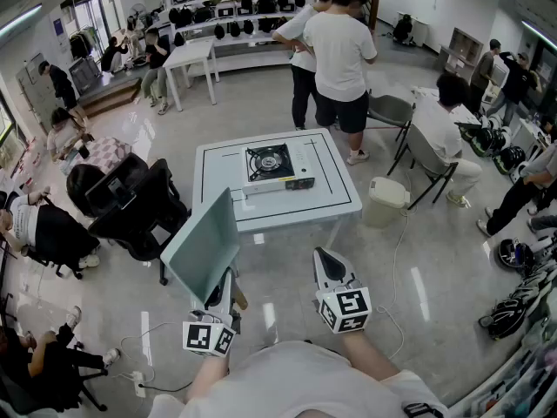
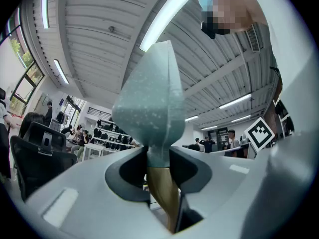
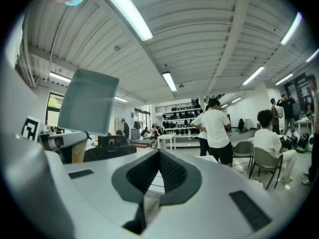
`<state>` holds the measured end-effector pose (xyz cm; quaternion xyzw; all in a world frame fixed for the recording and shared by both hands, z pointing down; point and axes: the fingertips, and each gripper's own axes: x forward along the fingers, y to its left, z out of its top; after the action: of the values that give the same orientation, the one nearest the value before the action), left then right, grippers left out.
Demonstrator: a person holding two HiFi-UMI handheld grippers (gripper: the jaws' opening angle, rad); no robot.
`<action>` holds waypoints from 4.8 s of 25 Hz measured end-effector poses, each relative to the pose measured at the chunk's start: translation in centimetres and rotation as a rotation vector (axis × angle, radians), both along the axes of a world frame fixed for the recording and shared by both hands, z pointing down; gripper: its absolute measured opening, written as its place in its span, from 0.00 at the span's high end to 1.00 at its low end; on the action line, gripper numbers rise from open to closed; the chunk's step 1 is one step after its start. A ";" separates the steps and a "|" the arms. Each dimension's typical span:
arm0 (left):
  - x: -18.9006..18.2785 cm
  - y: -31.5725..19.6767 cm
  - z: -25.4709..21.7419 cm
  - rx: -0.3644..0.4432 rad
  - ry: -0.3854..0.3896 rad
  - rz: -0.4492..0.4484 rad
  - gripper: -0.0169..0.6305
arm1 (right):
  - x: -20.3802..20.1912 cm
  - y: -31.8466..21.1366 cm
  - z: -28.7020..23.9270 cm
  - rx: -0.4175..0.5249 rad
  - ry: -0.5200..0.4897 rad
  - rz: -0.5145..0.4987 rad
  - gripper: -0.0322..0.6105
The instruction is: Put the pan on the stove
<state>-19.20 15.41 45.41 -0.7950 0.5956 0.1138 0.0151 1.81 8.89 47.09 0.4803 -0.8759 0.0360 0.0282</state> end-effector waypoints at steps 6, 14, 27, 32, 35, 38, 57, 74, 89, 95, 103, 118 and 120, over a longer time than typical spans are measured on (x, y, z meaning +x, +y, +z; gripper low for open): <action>-0.1 -0.2 0.0 -0.008 0.008 -0.001 0.79 | 0.0 -0.1 0.2 -0.006 0.004 0.003 0.94; 0.0 -0.2 0.3 -0.003 0.005 0.003 0.79 | -0.3 0.0 0.4 0.009 0.005 -0.014 0.94; 0.9 -0.8 0.3 -0.008 0.001 -0.004 0.79 | 0.6 -0.3 0.0 0.021 -0.019 -0.043 0.94; 2.1 -1.0 0.0 -0.008 0.000 -0.013 0.79 | 1.5 -0.7 -0.1 0.027 -0.024 -0.066 0.94; 3.1 -1.3 0.0 -0.004 0.003 -0.018 0.79 | 2.4 -1.1 0.0 0.031 -0.023 -0.076 0.94; 4.1 -1.5 -0.2 -0.009 0.012 -0.038 0.79 | 3.7 -1.5 -0.1 0.034 -0.024 -0.086 0.94; 6.4 -8.1 0.6 -0.005 0.020 -0.042 0.79 | 6.5 -7.5 0.4 0.041 -0.002 -0.094 0.94; -2.8 -29.8 0.9 -0.006 0.017 0.074 0.79 | -2.5 -27.6 0.0 0.046 -0.005 0.016 0.94; -6.3 -40.7 1.1 -0.015 0.030 0.066 0.79 | -6.2 -39.1 0.3 0.035 -0.011 0.001 0.94; -4.2 -42.6 1.0 -0.028 0.051 0.054 0.79 | -4.0 -41.2 0.0 0.030 -0.001 -0.013 0.94; -1.9 -44.4 1.7 -0.057 0.070 0.079 0.79 | -1.3 -42.3 0.4 0.018 -0.008 0.007 0.94; 1.2 -49.3 5.9 -0.274 0.341 0.359 0.79 | 0.9 -43.8 1.3 0.017 -0.012 0.053 0.94; 1.7 -50.3 7.4 -0.341 0.412 0.433 0.79 | 0.8 -43.6 1.4 0.021 0.002 0.060 0.94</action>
<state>-17.45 -34.86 52.85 -0.8544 0.4140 0.1715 -0.2633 2.63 -34.74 48.53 0.5068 -0.8613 0.0273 0.0231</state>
